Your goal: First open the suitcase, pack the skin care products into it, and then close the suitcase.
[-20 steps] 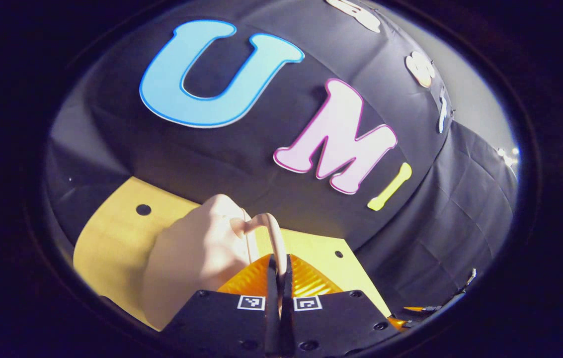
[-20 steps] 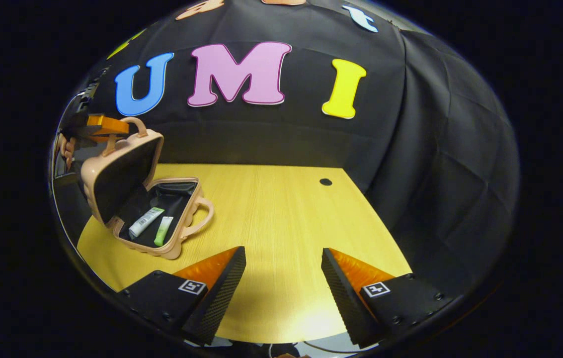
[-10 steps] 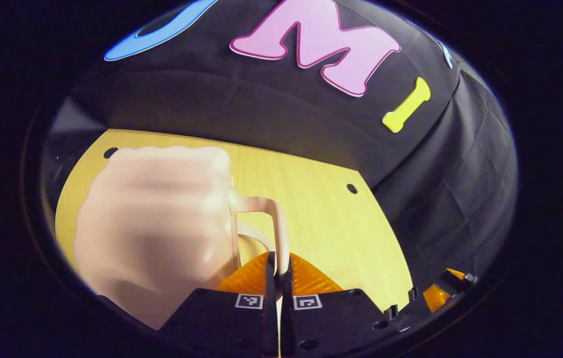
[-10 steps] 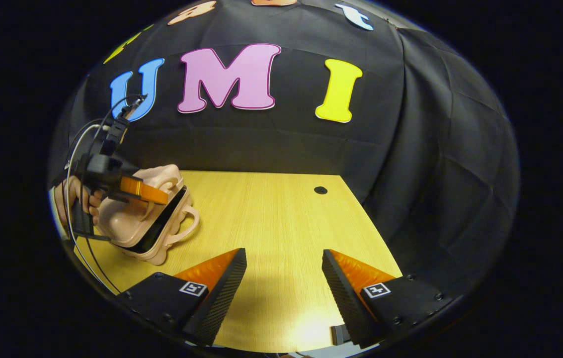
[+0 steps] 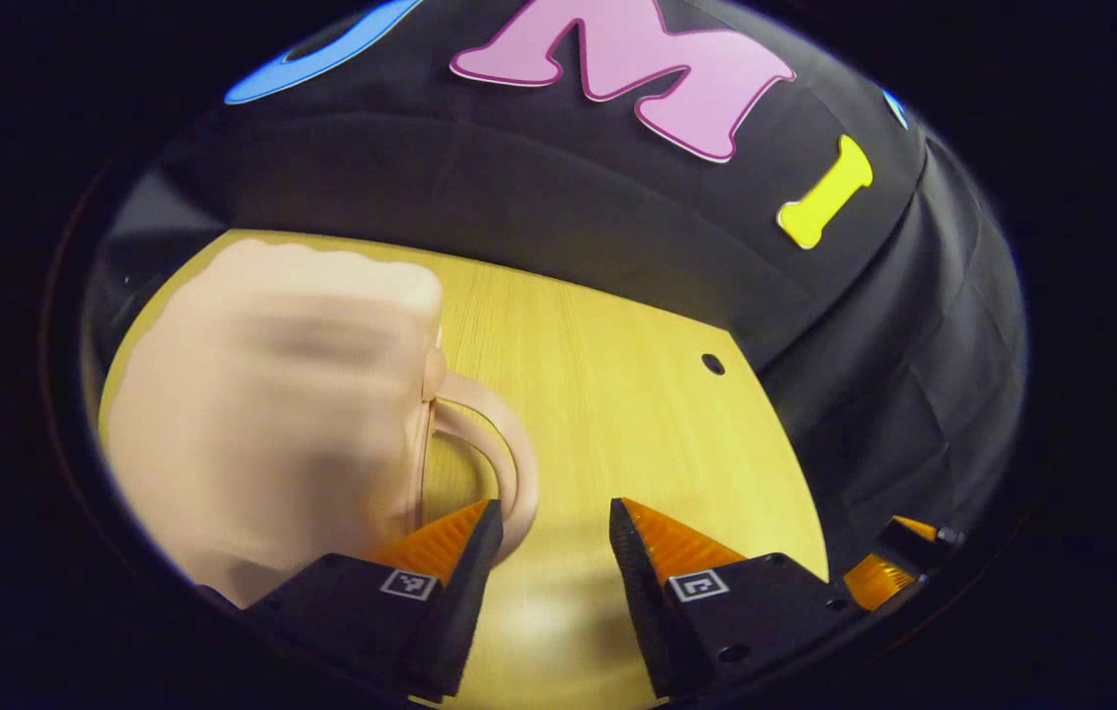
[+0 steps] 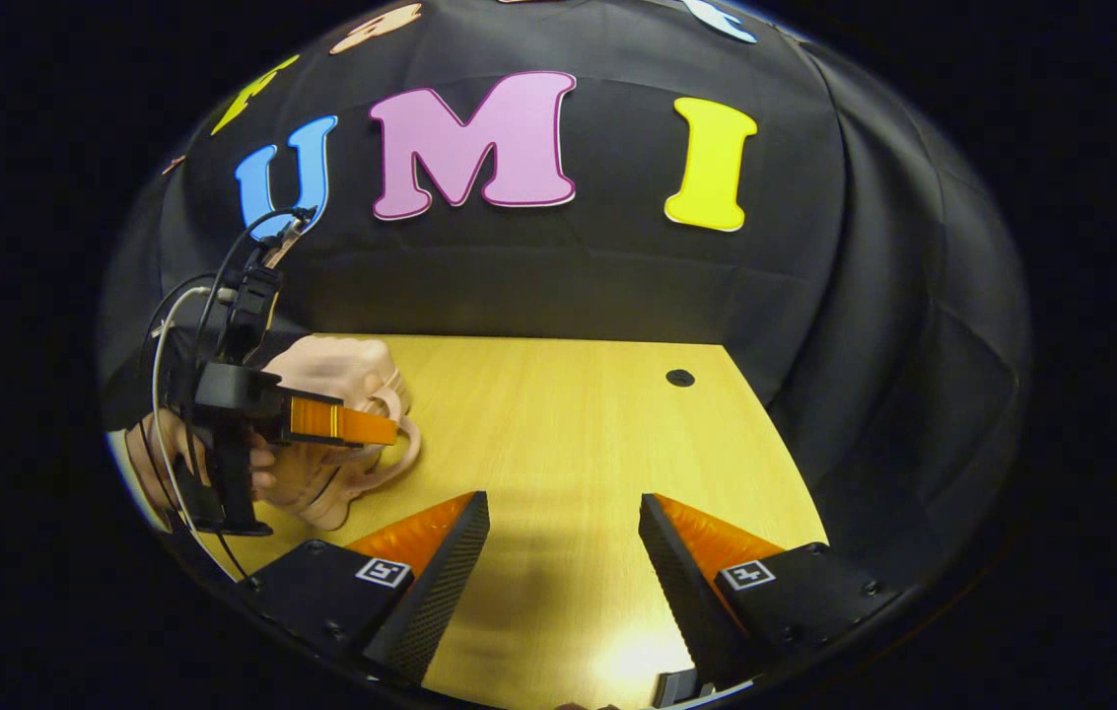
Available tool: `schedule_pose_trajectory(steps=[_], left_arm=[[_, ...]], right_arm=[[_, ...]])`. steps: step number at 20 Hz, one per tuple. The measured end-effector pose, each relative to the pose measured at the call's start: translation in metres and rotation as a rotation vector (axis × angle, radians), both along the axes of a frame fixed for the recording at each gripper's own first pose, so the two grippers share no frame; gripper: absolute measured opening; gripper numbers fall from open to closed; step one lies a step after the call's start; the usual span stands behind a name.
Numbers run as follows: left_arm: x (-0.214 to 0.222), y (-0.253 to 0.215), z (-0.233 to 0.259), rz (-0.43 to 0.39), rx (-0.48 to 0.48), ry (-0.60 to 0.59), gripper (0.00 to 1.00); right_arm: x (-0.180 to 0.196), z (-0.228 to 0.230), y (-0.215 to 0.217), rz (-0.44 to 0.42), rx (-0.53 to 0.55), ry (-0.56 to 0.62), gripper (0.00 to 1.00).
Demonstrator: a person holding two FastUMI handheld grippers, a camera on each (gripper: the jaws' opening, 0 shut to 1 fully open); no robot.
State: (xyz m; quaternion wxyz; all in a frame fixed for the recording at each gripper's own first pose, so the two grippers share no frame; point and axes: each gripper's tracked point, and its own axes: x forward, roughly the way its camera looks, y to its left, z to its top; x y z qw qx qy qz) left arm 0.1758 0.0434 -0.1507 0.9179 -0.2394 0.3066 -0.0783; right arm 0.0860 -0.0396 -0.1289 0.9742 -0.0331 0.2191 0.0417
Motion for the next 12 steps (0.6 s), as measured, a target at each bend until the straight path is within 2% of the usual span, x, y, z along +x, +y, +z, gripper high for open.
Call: schedule_pose_trajectory(steps=[1,2,3,4,9,12], left_arm=[[-0.009,-0.003,0.008,0.019,-0.023,-0.024,0.79],[-0.023,-0.003,0.016,0.018,-0.023,-0.057,0.83],[-0.041,0.002,0.029,0.024,0.001,-0.101,0.93],[-0.057,0.011,0.043,0.041,0.031,-0.155,0.96],[-0.141,0.062,0.127,0.162,0.14,-0.425,0.96],[-0.188,0.079,0.149,0.178,0.215,-0.512,0.96]], right_arm=[[-0.002,0.008,0.003,0.006,-0.006,-0.02,0.97],[-0.006,0.017,0.007,0.012,-0.012,-0.045,0.98],[-0.011,0.024,0.011,0.013,-0.017,-0.072,0.97],[-0.021,0.033,0.011,0.006,-0.018,-0.09,0.97],[-0.06,0.059,0.034,-0.043,0.046,-0.152,0.97],[-0.083,0.08,0.046,-0.046,0.059,-0.219,0.97]])
